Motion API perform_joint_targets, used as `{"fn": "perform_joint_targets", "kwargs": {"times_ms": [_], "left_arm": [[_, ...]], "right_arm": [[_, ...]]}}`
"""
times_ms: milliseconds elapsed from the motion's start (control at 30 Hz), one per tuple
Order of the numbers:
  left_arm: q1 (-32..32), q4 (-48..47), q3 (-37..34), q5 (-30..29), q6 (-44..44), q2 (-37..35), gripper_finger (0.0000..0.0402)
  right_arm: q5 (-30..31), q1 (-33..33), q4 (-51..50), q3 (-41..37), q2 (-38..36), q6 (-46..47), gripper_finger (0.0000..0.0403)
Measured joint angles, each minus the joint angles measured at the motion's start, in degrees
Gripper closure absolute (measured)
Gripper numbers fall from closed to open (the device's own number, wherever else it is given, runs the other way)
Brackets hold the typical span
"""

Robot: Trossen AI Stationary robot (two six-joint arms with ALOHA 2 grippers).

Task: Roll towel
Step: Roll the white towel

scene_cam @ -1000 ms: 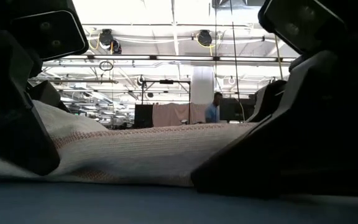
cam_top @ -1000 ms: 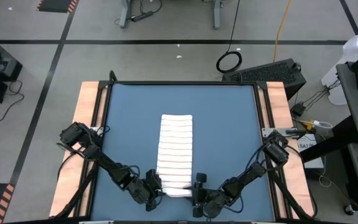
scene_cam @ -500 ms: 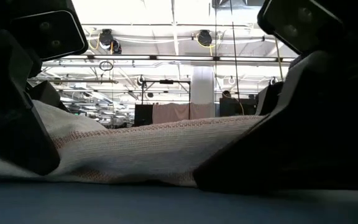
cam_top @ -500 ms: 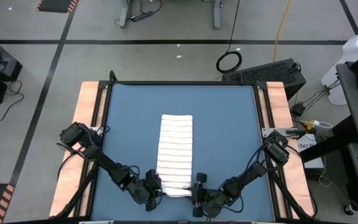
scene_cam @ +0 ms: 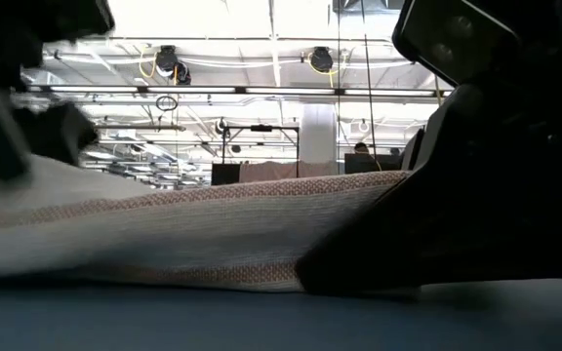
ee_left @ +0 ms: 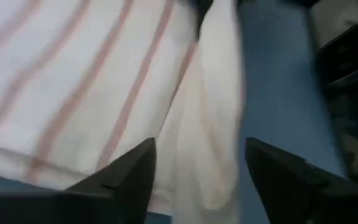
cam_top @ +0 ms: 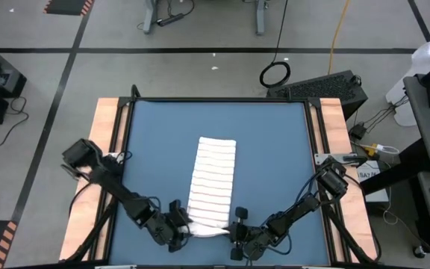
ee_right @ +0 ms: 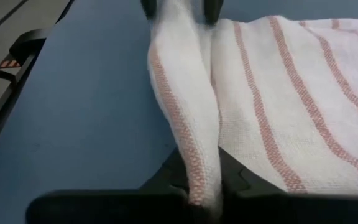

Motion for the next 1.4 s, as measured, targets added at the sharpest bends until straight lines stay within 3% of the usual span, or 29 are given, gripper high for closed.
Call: {"fn": "perform_joint_targets", "kwargs": {"times_ms": [100,233,333,500,867,1167,1400], "left_arm": [[-1.25,-2.66,0.02,-3.78,1.92,-4.29,0.0124],[-5.26,2.19,0.11,-12.92,10.03,-6.19,0.0112],[-8.81,11.17,0.19,-19.15,20.36,-3.91,0.0111],[-11.72,24.89,0.2,-20.73,31.49,4.4,0.0111],[-11.91,26.67,0.2,-28.55,25.64,15.14,0.0111],[-11.11,21.47,0.24,-27.68,22.81,15.33,0.0111],[-8.81,20.82,0.24,-23.07,21.95,15.33,0.0123]], "right_arm": [[-0.11,0.0,-0.09,-0.02,0.0,0.59,0.0383],[0.56,0.07,-0.38,-0.02,0.09,1.78,0.0387],[0.37,-0.4,-0.58,-0.07,0.09,3.56,0.0388],[0.1,-1.12,-0.85,-0.09,0.09,5.83,0.0388],[0.04,-1.27,-0.76,-0.13,0.15,8.04,0.0388],[0.04,-1.33,-0.39,-0.17,0.15,8.52,0.0389],[0.04,-1.36,-0.35,-0.17,0.15,9.19,0.0389]]}}
